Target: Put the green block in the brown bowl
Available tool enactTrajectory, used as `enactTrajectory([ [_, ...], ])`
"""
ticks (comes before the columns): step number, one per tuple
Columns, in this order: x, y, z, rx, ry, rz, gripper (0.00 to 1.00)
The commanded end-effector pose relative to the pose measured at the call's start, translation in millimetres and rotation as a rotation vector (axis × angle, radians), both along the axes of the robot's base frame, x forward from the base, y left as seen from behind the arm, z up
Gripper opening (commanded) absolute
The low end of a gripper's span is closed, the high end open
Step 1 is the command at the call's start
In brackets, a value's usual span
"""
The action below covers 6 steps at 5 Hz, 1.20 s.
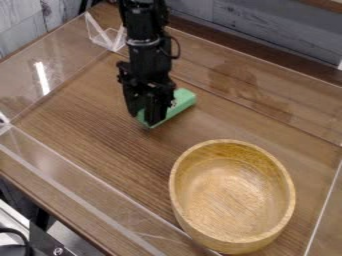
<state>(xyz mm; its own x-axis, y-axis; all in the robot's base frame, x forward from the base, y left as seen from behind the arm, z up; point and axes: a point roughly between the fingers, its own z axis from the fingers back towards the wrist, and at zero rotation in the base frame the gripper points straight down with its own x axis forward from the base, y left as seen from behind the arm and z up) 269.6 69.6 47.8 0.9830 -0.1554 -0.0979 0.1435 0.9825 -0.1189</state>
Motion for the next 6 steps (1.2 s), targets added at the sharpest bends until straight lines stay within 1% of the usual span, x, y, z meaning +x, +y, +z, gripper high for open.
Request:
enactTrajectory([
  [1,12.5,8,34.3,0.022,-0.089,0.026,0.0],
  [2,17.6,16,51.1,0.026,-0.11,0.053,0.0],
  [3,24.1,31,68.8,0.029,-0.14,0.082,0.0],
  [4,30.1,41,76.4,0.027,-0.161,0.105,0.0],
  [5,38.6,48,77.8,0.026,-0.176,0.111,0.0],
  [6,41.7,48,71.6,0.023,-0.177,0.113,0.0],
])
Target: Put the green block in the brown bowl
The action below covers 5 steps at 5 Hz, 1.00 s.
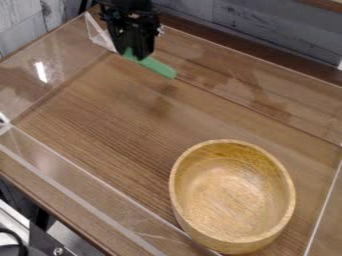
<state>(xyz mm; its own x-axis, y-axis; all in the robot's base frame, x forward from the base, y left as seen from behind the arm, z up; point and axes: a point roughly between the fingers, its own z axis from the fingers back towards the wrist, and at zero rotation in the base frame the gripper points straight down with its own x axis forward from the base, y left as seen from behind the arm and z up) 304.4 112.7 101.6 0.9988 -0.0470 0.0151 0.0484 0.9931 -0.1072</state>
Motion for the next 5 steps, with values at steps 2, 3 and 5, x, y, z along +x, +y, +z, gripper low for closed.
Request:
enactTrajectory([
  [2,9.0,2,4.4,0.016,-0.056,0.007,0.0],
  [3,9.6,0,0.7,0.011,-0.052,0.004,0.0],
  [5,11.2,-1,-3.7,0.003,-0.051,-0.01,0.0],
])
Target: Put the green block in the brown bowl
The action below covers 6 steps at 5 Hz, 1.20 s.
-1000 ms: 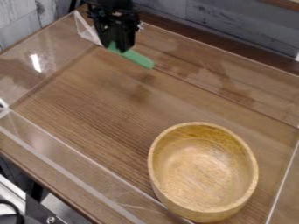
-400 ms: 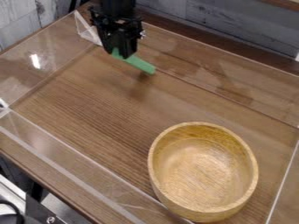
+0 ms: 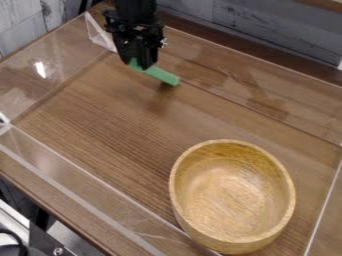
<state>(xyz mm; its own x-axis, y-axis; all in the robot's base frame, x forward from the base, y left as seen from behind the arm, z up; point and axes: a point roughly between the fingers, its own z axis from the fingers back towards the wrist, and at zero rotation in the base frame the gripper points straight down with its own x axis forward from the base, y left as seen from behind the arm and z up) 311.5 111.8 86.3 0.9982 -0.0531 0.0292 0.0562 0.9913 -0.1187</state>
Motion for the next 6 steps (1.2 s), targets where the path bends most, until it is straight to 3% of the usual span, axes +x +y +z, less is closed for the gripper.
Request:
enactTrajectory([
  [1,4.9,0,10.4,0.011,-0.039,-0.009,0.0],
  [4,6.6,0,7.8,0.001,-0.042,-0.03,0.0],
  [6,-21.2,-97,23.4,-0.028,-0.036,-0.229,0.0],
])
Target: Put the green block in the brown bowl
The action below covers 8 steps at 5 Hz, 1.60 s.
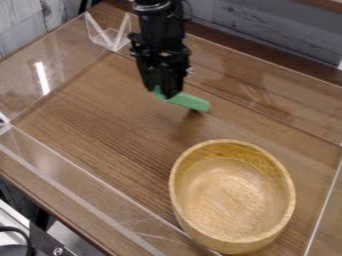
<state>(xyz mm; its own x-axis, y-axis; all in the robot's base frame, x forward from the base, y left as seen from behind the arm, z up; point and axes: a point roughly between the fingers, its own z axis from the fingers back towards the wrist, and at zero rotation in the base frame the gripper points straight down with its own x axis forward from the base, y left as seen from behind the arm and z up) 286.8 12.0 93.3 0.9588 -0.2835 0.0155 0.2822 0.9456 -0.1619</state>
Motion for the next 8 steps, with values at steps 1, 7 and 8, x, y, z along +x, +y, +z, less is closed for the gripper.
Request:
enactTrajectory([
  [1,-16.1,-39,24.2,-0.004,-0.052,-0.071,0.0],
  [7,-65.7,-132,-14.0,0.018,-0.08,-0.252,0.0],
  [8,-65.9,-130,-19.2,0.02,-0.087,-0.244,0.0],
])
